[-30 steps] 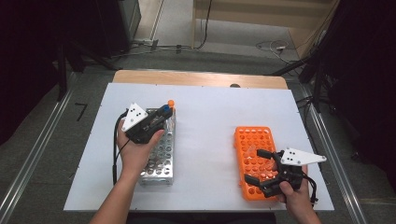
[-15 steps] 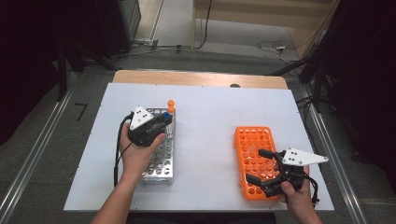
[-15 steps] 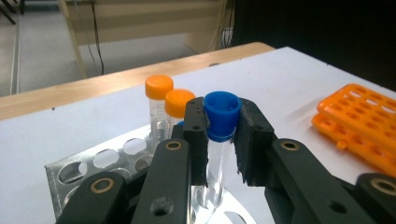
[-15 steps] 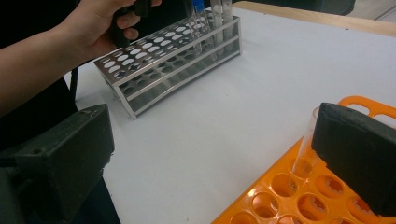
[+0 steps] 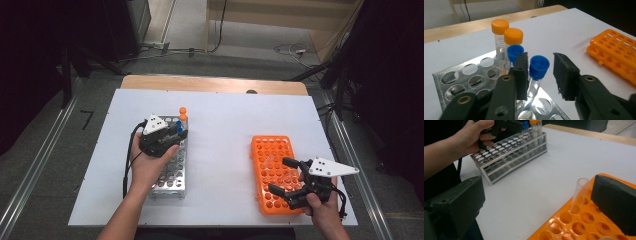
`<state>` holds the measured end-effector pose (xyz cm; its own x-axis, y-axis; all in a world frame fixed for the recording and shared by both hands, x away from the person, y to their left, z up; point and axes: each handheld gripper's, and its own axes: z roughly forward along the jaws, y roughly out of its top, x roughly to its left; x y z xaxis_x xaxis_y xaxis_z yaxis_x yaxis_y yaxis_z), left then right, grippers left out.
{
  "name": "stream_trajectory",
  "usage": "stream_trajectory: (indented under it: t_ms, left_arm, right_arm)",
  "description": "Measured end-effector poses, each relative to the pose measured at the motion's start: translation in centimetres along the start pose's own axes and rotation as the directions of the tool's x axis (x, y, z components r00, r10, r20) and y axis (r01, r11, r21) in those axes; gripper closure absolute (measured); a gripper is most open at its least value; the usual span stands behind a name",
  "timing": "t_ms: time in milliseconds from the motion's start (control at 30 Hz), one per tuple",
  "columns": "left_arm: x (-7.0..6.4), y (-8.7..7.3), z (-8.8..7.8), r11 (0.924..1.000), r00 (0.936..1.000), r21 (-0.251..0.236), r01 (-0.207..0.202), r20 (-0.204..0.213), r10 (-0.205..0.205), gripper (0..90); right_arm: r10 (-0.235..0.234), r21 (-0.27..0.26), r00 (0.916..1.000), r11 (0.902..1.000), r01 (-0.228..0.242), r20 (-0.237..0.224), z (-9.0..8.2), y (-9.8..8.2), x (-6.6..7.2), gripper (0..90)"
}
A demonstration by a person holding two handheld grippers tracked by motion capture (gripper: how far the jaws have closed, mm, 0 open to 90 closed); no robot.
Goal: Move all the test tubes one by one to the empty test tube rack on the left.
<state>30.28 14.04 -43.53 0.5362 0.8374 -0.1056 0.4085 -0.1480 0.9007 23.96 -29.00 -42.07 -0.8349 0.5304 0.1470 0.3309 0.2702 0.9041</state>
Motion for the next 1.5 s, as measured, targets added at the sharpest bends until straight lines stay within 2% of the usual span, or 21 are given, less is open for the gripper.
stream_trajectory:
  t_ms: [67, 233, 367, 467, 567, 700, 833, 1000, 1300, 1433, 1500]
  left_arm:
    - [0.0, 0.1, -0.1, 1.0000, 0.9999, -0.004, -0.005, 0.012, 0.005, 57.9]
    - [-0.2, 0.4, -0.9, 0.9989, 0.9991, -0.045, 0.012, 0.041, -0.010, 41.5]
    - [-0.5, 0.5, -1.4, 0.9967, 0.9966, -0.074, 0.033, 0.078, -0.027, 27.9]
    - [-0.9, 0.7, -1.9, 0.9935, 0.9924, -0.104, 0.047, 0.118, -0.035, 20.2]
    - [-1.4, 0.8, -2.2, 0.9927, 0.9892, -0.113, 0.041, 0.144, -0.024, 11.3]
    - [-2.0, 0.8, -2.4, 0.9915, 0.9787, -0.123, 0.043, 0.205, -0.017, 2.4]
    - [-2.8, 0.9, -2.5, 0.9912, 0.9724, -0.130, 0.024, 0.233, 0.007, 0.0]
    - [-3.6, 1.0, -2.4, 0.9915, 0.9685, -0.130, 0.009, 0.248, 0.024, 0.0]
    - [-4.6, 1.0, -1.9, 0.9935, 0.9629, -0.114, -0.008, 0.267, 0.038, 0.0]
    - [-4.8, 1.0, -1.7, 0.9943, 0.9614, -0.106, -0.016, 0.271, 0.044, 0.0]
    - [-4.9, 0.9, -1.6, 0.9945, 0.9609, -0.104, -0.016, 0.273, 0.044, 0.0]
  right_arm:
    - [0.003, -0.011, 0.9999, 0.9999, -0.003, 0.015, -0.5, 0.1, -0.3, 0.0]
    - [0.022, -0.033, 0.9985, 0.9993, -0.020, 0.051, -1.6, 0.0, -1.3, 0.0]
    - [0.030, -0.024, 0.9967, 0.9993, -0.028, 0.076, -2.0, -0.4, -2.1, 0.0]
    - [0.025, -0.010, 0.9963, 0.9996, -0.025, 0.082, -2.1, -0.7, -2.7, 0.0]
    - [0.031, 0.005, 0.9945, 0.9995, -0.032, 0.100, -2.1, -1.3, -3.4, 2.5]
    - [0.040, 0.031, 0.9934, 0.9986, -0.044, 0.107, -2.1, -2.2, -4.5, 3.1]
    - [0.052, 0.061, 0.9941, 0.9965, -0.058, 0.096, -1.8, -3.0, -5.2, 3.6]
    - [0.056, 0.095, 0.9955, 0.9934, -0.064, 0.077, -1.4, -3.8, -5.7, 5.4]
    - [0.039, 0.143, 0.9983, 0.9887, -0.045, 0.042, -0.8, -4.7, -5.9, 28.3]
    - [0.059, 0.165, 0.9981, 0.9844, -0.061, 0.016, -0.4, -4.9, -5.9, 42.2]
    - [0.054, 0.176, 0.9985, 0.9828, -0.055, 0.006, -0.2, -5.1, -5.8, 46.6]
